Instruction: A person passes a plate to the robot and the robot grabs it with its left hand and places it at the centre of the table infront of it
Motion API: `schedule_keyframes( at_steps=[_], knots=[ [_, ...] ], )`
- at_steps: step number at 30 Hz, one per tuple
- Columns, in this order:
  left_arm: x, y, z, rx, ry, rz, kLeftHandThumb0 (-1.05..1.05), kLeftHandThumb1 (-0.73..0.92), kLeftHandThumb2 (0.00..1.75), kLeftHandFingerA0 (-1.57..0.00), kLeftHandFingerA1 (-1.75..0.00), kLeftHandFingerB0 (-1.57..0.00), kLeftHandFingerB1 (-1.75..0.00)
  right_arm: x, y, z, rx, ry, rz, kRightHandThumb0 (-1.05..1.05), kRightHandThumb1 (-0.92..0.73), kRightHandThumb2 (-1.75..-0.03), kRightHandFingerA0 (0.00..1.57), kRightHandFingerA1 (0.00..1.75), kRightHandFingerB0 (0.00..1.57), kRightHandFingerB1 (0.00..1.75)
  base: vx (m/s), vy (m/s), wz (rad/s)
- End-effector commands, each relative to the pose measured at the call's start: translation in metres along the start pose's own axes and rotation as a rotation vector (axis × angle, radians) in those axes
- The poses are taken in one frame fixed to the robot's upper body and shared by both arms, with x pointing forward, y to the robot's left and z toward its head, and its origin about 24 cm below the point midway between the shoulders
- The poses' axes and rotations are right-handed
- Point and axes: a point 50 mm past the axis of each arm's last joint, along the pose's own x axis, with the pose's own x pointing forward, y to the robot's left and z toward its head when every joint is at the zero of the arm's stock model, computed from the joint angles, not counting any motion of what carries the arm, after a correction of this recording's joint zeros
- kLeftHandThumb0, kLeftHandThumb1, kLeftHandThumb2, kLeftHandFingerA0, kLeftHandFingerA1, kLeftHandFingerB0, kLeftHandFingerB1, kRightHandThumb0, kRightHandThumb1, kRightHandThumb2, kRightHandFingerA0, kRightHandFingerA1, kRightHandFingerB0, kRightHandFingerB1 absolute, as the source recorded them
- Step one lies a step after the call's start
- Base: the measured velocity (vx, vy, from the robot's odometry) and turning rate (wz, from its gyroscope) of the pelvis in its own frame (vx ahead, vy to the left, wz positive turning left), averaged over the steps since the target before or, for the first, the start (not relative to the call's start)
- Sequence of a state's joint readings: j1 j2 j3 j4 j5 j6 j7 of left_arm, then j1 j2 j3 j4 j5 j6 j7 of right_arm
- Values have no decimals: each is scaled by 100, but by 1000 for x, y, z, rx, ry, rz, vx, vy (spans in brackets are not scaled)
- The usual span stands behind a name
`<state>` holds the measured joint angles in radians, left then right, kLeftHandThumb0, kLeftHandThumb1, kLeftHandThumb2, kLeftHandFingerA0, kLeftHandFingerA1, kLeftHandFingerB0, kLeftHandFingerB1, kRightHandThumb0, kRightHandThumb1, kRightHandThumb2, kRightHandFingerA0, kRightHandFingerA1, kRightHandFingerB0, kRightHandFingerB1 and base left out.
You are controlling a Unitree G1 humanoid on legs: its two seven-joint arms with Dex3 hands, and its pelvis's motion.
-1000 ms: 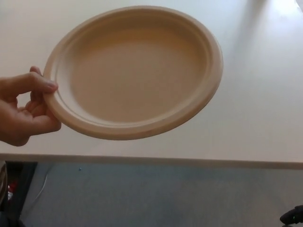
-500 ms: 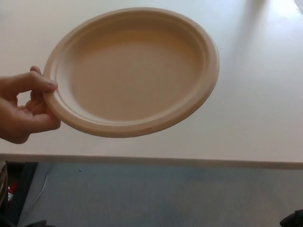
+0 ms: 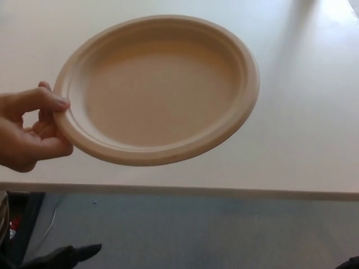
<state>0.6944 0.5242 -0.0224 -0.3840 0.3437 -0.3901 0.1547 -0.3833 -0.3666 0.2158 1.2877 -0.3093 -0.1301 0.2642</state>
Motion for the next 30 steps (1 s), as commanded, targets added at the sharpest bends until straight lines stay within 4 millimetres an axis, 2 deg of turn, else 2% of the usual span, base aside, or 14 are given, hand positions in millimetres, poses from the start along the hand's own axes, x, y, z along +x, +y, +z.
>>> schedule_keyframes(
  at_steps=[1,7,9,10,14,15,18,19,23,24,27,28,29,30],
  knots=[
    [-21,43,92,-75,-557,44,-68,49,80,-36,-48,-23,-41,-4,3,-17,12,38,20,-67,-78,-64,68,64,29,43,0,0,0],
    [-28,56,113,-175,-678,161,-68,44,76,-41,-48,-30,-42,-4,5,-20,14,41,24,-67,-77,-64,67,63,32,43,0,0,0],
    [-32,61,121,-198,-734,209,-64,52,57,-47,-38,-34,-32,-4,6,-22,16,51,27,-66,-80,-64,67,63,34,43,0,0,0],
    [-33,62,122,-207,-759,226,-67,44,76,-41,-48,-31,-42,-5,6,-23,16,50,30,-66,-81,-64,68,63,34,44,0,0,0],
    [-34,65,127,-200,-846,318,-68,48,80,-40,-47,-29,-43,-5,7,-23,-40,52,41,-65,-84,-65,66,60,32,43,0,0,0],
    [-35,67,131,-179,-881,351,-64,62,58,-45,-34,-36,-31,-5,7,-23,-22,53,41,-65,-83,-65,67,61,32,43,0,0,0],
    [-34,67,136,-281,-999,430,-42,57,57,-50,-40,-45,-34,-4,6,-23,20,63,35,-66,-79,-64,67,63,32,44,0,0,0],
    [-34,69,141,-388,-979,396,-23,53,57,-71,-44,-57,-39,-5,6,-23,8,59,34,-65,-81,-64,67,62,33,43,0,0,0],
    [-40,76,148,-603,-877,268,-50,62,60,-84,-51,-38,-33,-5,6,-26,6,71,34,-64,-80,-64,68,62,35,42,0,0,0],
    [-39,77,149,-608,-894,266,-59,55,87,-66,-61,-30,-46,-5,6,-26,7,72,30,-64,-80,-64,70,63,36,42,0,0,0],
    [-36,82,149,-591,-909,264,-58,57,89,-69,-65,-27,-46,-5,6,-26,24,73,33,-64,-80,-64,69,63,34,42,0,0,0],
    [-29,85,150,-518,-938,337,-57,59,92,-49,-60,-25,-46,-5,6,-27,20,74,33,-64,-80,-64,67,62,34,41,0,0,0],
    [-22,90,152,-301,-984,440,-48,47,55,-26,-32,-31,-32,-6,6,-27,5,73,38,-64,-83,-65,68,63,33,42,0,0,0],
    [-18,93,153,-164,-996,501,-48,47,55,-26,-32,-31,-32,-6,6,-27,-5,71,42,-64,-83,-65,68,63,33,42,0,0,0]
  ],
)
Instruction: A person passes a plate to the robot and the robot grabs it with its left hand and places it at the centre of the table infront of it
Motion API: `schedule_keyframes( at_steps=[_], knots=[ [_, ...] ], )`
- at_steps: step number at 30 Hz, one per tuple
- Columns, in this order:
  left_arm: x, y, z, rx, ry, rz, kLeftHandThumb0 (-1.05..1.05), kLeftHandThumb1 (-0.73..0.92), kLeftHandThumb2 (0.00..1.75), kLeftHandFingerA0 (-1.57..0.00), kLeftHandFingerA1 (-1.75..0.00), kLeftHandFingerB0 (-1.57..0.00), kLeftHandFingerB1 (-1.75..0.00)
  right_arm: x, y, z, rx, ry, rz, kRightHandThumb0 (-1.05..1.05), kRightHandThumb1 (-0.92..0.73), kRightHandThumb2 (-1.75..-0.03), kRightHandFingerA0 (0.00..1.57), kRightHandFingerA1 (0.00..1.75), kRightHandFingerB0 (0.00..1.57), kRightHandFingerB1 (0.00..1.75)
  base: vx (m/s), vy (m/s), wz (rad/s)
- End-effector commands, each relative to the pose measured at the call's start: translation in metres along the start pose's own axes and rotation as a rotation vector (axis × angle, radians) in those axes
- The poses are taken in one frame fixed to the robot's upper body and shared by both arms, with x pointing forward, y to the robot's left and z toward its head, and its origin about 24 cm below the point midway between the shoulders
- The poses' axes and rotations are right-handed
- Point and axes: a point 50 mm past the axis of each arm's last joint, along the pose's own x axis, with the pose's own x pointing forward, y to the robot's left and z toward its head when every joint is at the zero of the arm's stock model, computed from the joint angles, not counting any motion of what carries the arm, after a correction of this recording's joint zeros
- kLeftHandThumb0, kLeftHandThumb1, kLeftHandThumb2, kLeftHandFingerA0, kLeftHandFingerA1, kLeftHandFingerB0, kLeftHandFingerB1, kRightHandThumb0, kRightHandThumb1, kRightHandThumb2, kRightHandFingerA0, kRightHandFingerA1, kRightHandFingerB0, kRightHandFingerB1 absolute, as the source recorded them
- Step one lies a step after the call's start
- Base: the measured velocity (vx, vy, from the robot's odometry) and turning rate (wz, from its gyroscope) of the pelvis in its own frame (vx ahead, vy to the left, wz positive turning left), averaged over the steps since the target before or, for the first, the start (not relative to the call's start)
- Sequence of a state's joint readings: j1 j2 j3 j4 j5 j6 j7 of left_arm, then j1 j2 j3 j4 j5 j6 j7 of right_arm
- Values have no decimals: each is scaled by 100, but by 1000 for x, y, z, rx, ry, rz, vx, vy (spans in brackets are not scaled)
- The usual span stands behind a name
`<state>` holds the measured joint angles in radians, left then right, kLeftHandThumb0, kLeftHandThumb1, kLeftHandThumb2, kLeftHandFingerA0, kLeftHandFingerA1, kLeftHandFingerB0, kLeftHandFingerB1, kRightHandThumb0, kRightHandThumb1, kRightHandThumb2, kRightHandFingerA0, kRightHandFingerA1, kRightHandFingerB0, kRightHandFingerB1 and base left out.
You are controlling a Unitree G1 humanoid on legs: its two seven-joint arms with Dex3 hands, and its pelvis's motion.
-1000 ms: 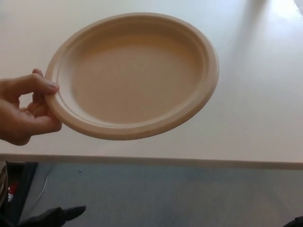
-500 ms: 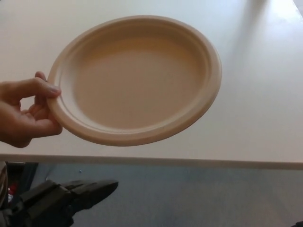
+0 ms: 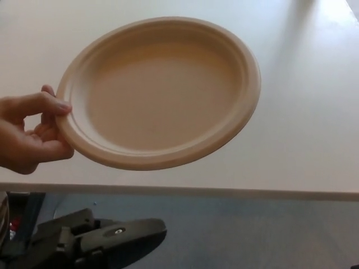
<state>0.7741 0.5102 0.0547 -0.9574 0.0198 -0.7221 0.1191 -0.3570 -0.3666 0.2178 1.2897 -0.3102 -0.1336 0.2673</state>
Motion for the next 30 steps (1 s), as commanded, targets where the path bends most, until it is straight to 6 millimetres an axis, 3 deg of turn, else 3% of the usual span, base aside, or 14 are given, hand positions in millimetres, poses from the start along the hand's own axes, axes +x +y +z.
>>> schedule_keyframes(
  at_steps=[1,2,5,7,8,9,10,15,16,20,26,28,29,30],
  knots=[
    [30,28,11,306,-296,170,-48,47,55,-26,-32,-31,-32,-5,0,-18,-15,50,27,-64,-83,-65,68,63,33,42,0,0,0],
    [32,32,10,435,-272,156,-65,48,56,-24,-33,-29,-32,-4,-1,-17,3,51,21,-65,-80,-64,68,63,32,42,0,0,0],
    [36,36,6,533,-251,140,-66,47,55,-24,-34,-29,-32,-4,-1,-17,11,52,16,-65,-80,-64,68,62,31,41,0,0,0],
    [47,40,-4,622,-185,75,-70,48,56,-16,-35,-20,-30,-4,-1,-16,22,51,7,-65,-77,-64,68,63,30,41,0,0,0],
    [51,41,-9,698,-162,33,-37,22,86,-1,-51,0,-48,-4,-2,-15,4,47,14,-64,-82,-64,68,62,33,43,0,0,0],
    [52,41,-10,718,-157,23,-37,22,86,-1,-51,0,-48,-4,-2,-14,-2,45,16,-64,-82,-64,68,62,33,43,0,0,0],
    [55,40,-14,764,-129,-12,-73,46,84,-4,-38,-4,-36,-4,-2,-14,9,42,18,-64,-78,-64,68,65,31,43,0,0,0],
    [68,37,-27,900,-83,-87,-73,45,87,-4,-32,-3,-32,-4,-3,-12,-22,31,21,-63,-83,-65,65,60,35,44,0,0,0],
    [69,36,-29,909,-74,-95,-82,51,87,-10,-20,-9,-29,-4,-3,-11,-26,32,18,-64,-83,-64,67,60,36,43,0,0,0],
    [75,32,-37,942,-49,-125,-72,43,87,-2,-26,-2,-36,-4,-4,-11,-13,29,16,-63,-79,-64,66,62,33,43,0,0,0],
    [81,29,-46,985,-5,-180,-74,45,86,-3,-31,-3,-37,-4,-7,-8,10,21,1,-65,-77,-64,63,62,30,41,0,0,0],
    [81,27,-48,988,17,-212,-84,54,88,-6,-36,-2,-37,-3,-8,-7,24,23,3,-65,-77,-63,64,65,30,42,0,0,0],
    [81,26,-49,993,24,-221,-82,54,57,-13,-30,-11,-30,-3,-8,-7,26,24,1,-65,-76,-63,66,64,31,42,0,0,0],
    [81,25,-50,998,29,-228,-82,54,57,-13,-30,-11,-30,-3,-8,-7,26,26,-1,-65,-76,-63,66,64,31,42,0,0,0]
  ],
)
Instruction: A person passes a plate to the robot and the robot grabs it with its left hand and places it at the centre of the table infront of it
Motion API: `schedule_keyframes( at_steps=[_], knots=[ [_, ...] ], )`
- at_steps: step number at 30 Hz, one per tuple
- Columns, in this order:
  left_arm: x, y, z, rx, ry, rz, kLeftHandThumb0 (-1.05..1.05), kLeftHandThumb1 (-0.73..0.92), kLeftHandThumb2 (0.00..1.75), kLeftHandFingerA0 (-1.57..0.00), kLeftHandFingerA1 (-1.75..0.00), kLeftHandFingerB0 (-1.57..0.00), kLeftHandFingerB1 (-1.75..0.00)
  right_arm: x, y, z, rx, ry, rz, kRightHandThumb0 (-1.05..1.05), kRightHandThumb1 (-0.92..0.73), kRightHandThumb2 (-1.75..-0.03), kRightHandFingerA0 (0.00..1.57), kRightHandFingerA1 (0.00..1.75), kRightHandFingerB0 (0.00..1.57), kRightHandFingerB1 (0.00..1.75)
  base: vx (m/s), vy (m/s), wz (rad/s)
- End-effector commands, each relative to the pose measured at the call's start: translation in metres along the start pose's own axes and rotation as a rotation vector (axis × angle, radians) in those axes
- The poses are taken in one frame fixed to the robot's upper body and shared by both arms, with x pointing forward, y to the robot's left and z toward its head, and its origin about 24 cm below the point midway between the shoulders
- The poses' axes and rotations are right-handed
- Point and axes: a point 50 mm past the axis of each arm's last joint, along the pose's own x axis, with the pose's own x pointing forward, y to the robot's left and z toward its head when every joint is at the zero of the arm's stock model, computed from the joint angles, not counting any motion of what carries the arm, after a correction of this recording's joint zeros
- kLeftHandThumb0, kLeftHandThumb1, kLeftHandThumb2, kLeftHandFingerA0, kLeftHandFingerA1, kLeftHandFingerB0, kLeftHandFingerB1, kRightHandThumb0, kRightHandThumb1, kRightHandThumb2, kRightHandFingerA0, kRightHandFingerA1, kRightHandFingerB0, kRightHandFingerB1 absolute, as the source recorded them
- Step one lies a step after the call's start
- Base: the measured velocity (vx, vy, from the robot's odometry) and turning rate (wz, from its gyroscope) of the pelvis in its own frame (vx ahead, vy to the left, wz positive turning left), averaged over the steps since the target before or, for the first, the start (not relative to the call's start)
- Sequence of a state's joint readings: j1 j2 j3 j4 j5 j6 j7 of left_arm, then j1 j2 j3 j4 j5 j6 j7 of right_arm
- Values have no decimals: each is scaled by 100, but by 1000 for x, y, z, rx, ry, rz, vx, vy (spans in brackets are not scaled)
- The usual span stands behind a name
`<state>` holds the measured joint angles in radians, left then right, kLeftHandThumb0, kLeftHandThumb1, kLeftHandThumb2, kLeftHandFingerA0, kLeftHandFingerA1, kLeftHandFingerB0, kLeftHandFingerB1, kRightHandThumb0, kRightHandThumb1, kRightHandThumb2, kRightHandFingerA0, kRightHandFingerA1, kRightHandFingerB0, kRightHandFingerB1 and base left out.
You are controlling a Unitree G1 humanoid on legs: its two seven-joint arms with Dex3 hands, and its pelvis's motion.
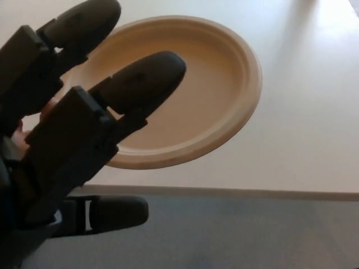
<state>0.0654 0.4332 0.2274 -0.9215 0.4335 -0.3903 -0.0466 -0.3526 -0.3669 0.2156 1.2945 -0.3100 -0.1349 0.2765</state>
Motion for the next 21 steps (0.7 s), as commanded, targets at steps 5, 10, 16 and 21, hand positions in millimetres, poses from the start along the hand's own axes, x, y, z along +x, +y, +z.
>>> schedule_keyframes(
  at_steps=[5,10,16,21],
  knots=[
    [4,-39,-28,249,184,-365,-38,14,83,-1,-48,-1,-49,-3,-13,-1,8,15,-26,-65,-76,-63,72,62,30,39,0,0,0],
    [5,-51,-33,268,211,-414,-88,55,58,-21,-31,-19,-30,-3,-15,2,8,4,-30,-66,-76,-64,69,64,30,41,0,0,0],
    [2,-67,-38,279,246,-479,-88,49,89,-17,-40,-17,-38,-3,-19,5,19,0,-32,-67,-80,-64,66,62,32,41,0,0,0],
    [2,-76,-44,275,283,-506,-92,60,59,-22,-32,-20,-29,-3,-20,8,-22,-4,-25,-66,-81,-64,65,61,32,41,0,0,0]
  ],
)
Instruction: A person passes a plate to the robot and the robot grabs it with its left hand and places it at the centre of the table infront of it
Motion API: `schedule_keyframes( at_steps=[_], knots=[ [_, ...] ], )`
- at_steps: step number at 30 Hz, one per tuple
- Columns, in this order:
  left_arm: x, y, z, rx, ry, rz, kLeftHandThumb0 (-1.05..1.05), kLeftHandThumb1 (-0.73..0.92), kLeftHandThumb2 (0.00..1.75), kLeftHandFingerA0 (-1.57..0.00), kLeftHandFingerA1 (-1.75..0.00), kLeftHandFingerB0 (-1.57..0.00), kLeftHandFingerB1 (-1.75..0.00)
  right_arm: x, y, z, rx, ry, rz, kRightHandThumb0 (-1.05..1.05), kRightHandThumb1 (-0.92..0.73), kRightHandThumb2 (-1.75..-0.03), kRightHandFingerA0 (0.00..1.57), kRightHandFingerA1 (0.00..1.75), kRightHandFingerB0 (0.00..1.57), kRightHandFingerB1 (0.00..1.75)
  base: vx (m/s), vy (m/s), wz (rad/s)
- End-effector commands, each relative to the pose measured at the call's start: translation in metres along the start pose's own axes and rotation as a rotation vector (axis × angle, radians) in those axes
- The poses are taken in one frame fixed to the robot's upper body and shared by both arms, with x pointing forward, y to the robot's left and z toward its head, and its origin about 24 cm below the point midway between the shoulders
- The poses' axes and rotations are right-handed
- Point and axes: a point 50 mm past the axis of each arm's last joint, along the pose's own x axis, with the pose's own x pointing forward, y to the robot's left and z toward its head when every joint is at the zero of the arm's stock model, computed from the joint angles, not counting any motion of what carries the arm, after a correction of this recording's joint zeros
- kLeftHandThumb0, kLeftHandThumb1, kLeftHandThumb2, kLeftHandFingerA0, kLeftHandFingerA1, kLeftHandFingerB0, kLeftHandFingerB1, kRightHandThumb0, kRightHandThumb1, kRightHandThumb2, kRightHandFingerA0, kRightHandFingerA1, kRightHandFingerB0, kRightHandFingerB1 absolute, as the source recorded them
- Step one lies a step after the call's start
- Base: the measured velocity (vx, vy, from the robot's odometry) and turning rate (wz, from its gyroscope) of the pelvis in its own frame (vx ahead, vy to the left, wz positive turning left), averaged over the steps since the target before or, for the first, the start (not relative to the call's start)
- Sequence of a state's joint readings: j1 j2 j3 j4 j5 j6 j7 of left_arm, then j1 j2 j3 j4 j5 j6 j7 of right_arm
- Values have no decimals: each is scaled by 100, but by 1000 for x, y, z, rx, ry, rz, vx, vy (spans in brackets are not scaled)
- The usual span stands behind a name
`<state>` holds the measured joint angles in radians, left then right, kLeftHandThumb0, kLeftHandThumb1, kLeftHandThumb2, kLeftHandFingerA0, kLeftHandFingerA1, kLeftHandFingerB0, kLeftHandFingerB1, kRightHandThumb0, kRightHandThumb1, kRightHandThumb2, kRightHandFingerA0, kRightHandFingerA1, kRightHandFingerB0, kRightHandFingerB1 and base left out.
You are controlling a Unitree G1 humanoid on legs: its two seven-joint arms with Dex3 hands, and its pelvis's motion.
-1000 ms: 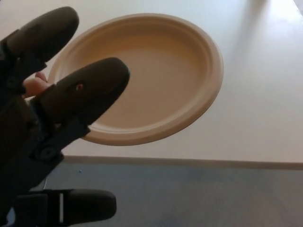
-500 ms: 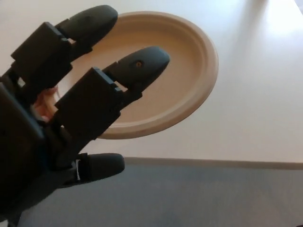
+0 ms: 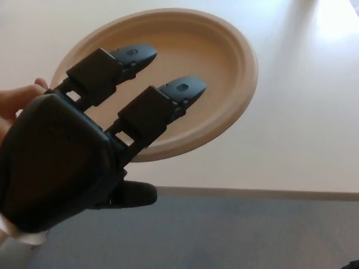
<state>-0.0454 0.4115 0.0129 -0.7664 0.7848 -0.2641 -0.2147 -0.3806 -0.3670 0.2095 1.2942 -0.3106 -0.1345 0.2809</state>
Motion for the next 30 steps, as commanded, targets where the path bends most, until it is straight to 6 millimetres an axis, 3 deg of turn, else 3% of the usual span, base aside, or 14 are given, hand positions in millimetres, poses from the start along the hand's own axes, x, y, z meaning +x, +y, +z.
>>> schedule_keyframes(
  at_steps=[1,5,6,10,12,13,18,20,21,22,23,25,26,30],
  knots=[
    [8,-26,-19,126,176,-185,-92,60,59,-22,-32,-20,-29,-4,-15,0,-17,15,-19,-66,-81,-64,65,61,32,41,0,0,0],
    [12,-32,-22,128,201,-191,-93,62,60,-26,-32,-22,-30,-4,-16,0,-18,9,-23,-66,-81,-64,67,62,35,43,0,0,0],
    [14,-35,-23,123,216,-176,-92,69,62,-34,-34,-51,-36,-4,-16,0,-10,9,-25,-67,-78,-64,69,65,33,43,0,0,0],
    [23,-45,-30,130,285,-90,-89,84,66,-41,-35,-75,-42,-4,-16,1,-3,6,-27,-66,-81,-64,71,65,35,43,0,0,0],
    [26,-49,-32,111,313,-47,-90,78,73,-40,-37,-80,-46,-4,-17,2,4,0,-27,-66,-81,-64,70,65,35,44,0,0,0],
    [29,-52,-34,128,332,-2,-73,92,70,-51,-36,-114,-55,-4,-17,2,4,0,-28,-66,-79,-64,67,64,33,43,0,0,0],
    [35,-57,-35,85,361,125,-59,92,69,-70,-40,-115,-59,-4,-19,4,-22,-7,-30,-68,-83,-64,68,63,34,44,0,0,0],
    [38,-60,-33,55,368,203,-36,80,65,-111,-59,-77,-49,-4,-19,5,-21,-7,-34,-68,-83,-65,70,63,36,44,0,0,0],
    [39,-61,-33,62,368,217,-36,80,65,-111,-59,-77,-49,-4,-19,5,-17,-8,-33,-68,-83,-65,70,63,36,44,0,0,0],
    [40,-61,-32,82,357,229,-33,77,63,-108,-121,-81,-53,-4,-19,5,-27,-11,-34,-69,-85,-65,72,62,36,43,0,0,0],
    [41,-62,-31,103,332,262,-35,74,68,-92,-169,-82,-147,-4,-20,6,-27,-14,-36,-70,-82,-65,71,63,33,44,0,0,0],
    [41,-63,-31,122,301,304,-32,73,66,-95,-173,-83,-154,-4,-21,6,-17,-16,-37,-70,-82,-65,71,62,32,43,0,0,0],
    [41,-64,-30,128,299,303,-38,53,92,-125,-143,-110,-134,-4,-21,6,-12,-17,-37,-69,-82,-65,72,63,32,44,0,0,0],
    [39,-64,-30,141,275,311,-39,53,91,-123,-143,-101,-130,-4,-21,7,-39,-17,-36,-68,-85,-65,70,60,34,43,0,0,0]
  ],
)
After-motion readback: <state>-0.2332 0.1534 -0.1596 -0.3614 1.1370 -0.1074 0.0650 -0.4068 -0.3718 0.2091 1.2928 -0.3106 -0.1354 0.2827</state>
